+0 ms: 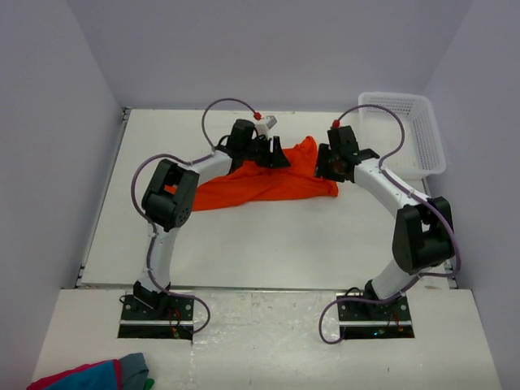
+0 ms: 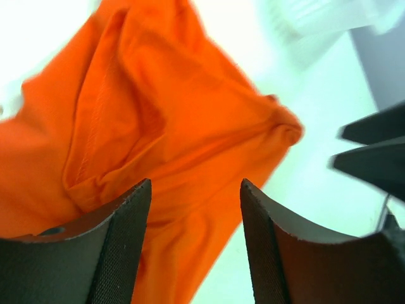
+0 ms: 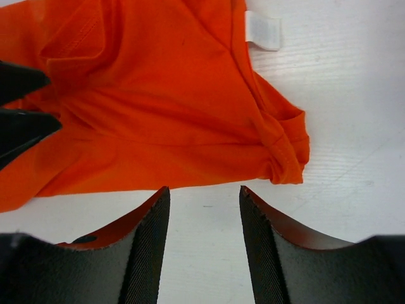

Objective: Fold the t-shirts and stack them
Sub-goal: Rotate the tshirt 90 degrees

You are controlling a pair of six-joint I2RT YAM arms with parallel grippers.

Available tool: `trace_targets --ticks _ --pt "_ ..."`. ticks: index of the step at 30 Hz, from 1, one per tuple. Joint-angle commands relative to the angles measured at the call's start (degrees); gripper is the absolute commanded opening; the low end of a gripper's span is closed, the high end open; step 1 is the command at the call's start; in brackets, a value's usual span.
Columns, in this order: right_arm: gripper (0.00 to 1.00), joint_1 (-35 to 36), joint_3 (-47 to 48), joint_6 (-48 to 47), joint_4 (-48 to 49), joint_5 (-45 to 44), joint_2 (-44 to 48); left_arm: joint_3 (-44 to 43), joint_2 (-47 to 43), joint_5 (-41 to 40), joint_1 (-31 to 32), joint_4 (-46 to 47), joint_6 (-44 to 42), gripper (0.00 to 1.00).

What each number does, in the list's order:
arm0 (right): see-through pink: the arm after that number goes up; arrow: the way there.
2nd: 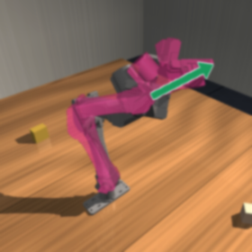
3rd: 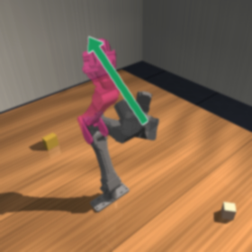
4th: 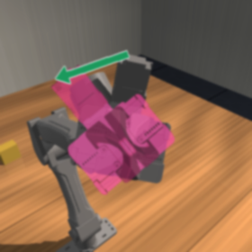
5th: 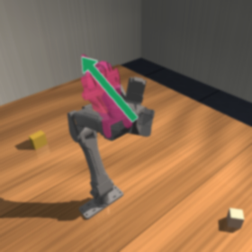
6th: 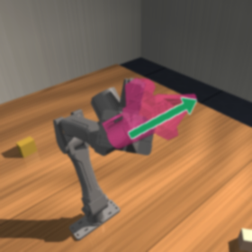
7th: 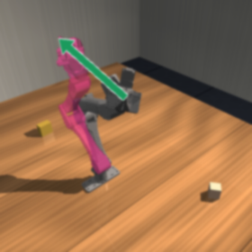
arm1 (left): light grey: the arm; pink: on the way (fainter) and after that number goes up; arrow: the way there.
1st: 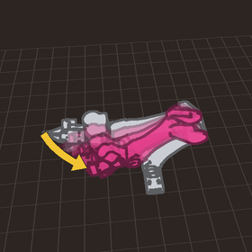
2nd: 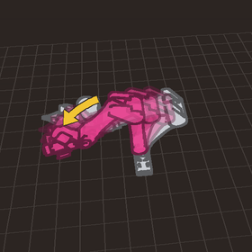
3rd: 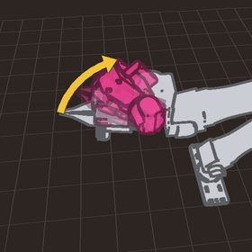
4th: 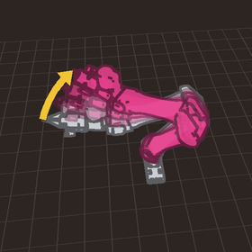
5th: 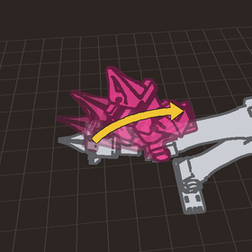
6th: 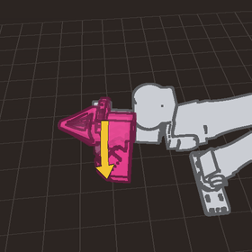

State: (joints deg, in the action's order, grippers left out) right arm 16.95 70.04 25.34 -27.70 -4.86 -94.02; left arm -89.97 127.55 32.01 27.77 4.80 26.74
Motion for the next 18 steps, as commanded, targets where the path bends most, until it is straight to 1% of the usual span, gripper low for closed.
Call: trace_targets --ticks 1,4,5,6,7,8,9,10,15,18 --pt "0.5 1.33 -1.39 -1.17 2.39 2.4 2.26 -4.41 -7.4 4.99 -0.44 2.06 -2.92 0.6" --pt "0.5 2.38 -3.41 -0.39 3.18 2.75 4.19 -8.45 -6.09 6.22 -0.44 -0.49 -2.58 0.61" --pt "0.47 2.73 -4.03 -0.12 3.44 1.97 5.67 -10.38 -4.52 6.83 -0.44 -1.36 -2.22 0.58" --pt "0.43 3.43 -4.56 0.84 3.62 1.18 6.56 -11.44 -3.54 8.14 -0.44 -1.8 -1.7 0.54" --pt "0.34 3.88 -5.43 1.2 3.8 0.65 7.52 -12.23 -2.49 8.94 -0.52 -1.98 -0.65 0.35" --pt "0.04 4.14 -5.79 1.29 3.88 0.64 9.19 -12.94 -0.91 9.56 -0.35 -2.07 -0.12 0.22" --pt "0.0 4.75 -5.97 1.9 3.71 0.47 9.9 -12.95 -0.2 9.39 -0.17 -1.99 0.41 0.09" --pt "0.0 5.11 -6.4 2.16 3.71 0.47 10.6 -12.95 0.42 9.21 0.0 -2.16 1.03 0.0" --pt "0.0 5.81 -7.11 2.25 3.01 0.3 12.46 -12.42 3.06 11.23 1.93 -0.85 1.47 0.0" --pt "0.0 6.08 -7.46 2.43 2.48 -0.23 13.15 -14.69 5.25 10.97 3.51 -2.15 1.21 0.0"
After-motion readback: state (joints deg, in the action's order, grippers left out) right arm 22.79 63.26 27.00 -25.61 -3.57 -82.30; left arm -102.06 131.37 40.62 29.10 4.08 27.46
